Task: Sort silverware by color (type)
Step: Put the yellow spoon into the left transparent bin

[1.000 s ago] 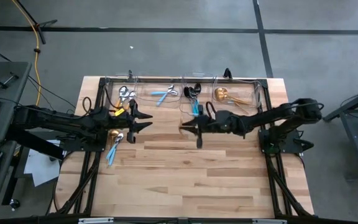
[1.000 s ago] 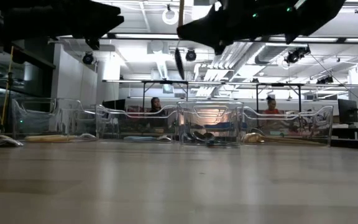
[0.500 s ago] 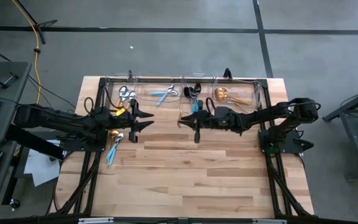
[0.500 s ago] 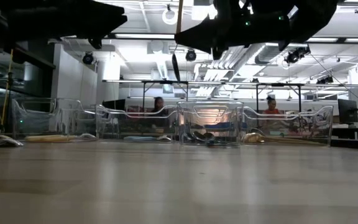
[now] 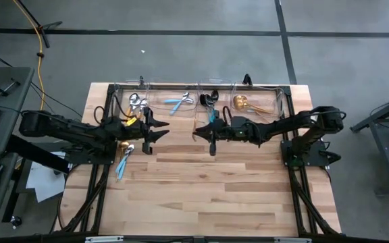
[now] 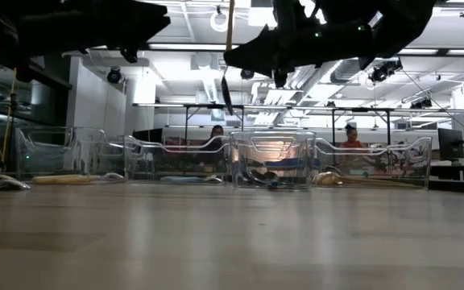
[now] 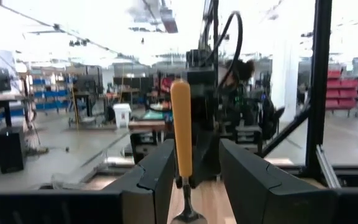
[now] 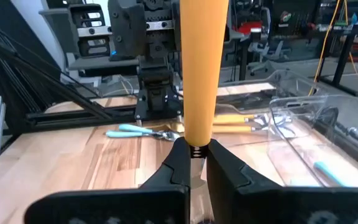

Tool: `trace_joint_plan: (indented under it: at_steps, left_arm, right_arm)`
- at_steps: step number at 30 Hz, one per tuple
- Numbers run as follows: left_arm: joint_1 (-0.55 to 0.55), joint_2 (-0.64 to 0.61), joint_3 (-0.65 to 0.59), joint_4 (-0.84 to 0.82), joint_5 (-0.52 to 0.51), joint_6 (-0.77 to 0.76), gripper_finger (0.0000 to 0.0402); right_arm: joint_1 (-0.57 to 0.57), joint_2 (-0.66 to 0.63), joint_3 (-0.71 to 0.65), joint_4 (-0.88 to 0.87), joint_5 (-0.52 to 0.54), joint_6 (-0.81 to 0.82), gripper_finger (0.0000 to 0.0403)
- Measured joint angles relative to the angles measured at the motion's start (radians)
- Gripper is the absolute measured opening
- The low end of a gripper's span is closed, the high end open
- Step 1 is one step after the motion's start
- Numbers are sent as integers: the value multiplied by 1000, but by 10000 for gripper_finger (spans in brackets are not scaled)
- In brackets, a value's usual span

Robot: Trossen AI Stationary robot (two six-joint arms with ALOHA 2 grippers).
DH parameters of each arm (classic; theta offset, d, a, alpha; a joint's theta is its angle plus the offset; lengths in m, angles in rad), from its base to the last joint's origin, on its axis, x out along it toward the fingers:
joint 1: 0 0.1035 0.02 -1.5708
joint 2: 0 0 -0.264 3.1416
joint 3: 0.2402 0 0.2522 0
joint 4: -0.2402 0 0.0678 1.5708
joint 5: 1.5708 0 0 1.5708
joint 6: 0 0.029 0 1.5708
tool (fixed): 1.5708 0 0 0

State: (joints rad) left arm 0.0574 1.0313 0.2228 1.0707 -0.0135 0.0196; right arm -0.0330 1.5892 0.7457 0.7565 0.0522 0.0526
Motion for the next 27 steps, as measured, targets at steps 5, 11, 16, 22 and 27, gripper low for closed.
trace_joint_plan:
  at_steps: [5,11,16,22,27]
  left_arm:
    - [0,98,67,-6,-3,-13,120]
    - [0,215,142,-58,-2,-16,120]
    - [0,258,168,-55,-2,-16,120]
    - [0,313,200,-58,2,-35,120]
    - [0,331,212,-58,2,-10,117]
  right_arm:
    - [11,67,74,-60,0,16,10]
    - [16,117,145,-114,-1,-5,10]
    - [16,121,151,-135,0,-5,10]
    - [16,121,151,-143,-20,-5,10]
    - [16,121,151,-147,-20,-8,10]
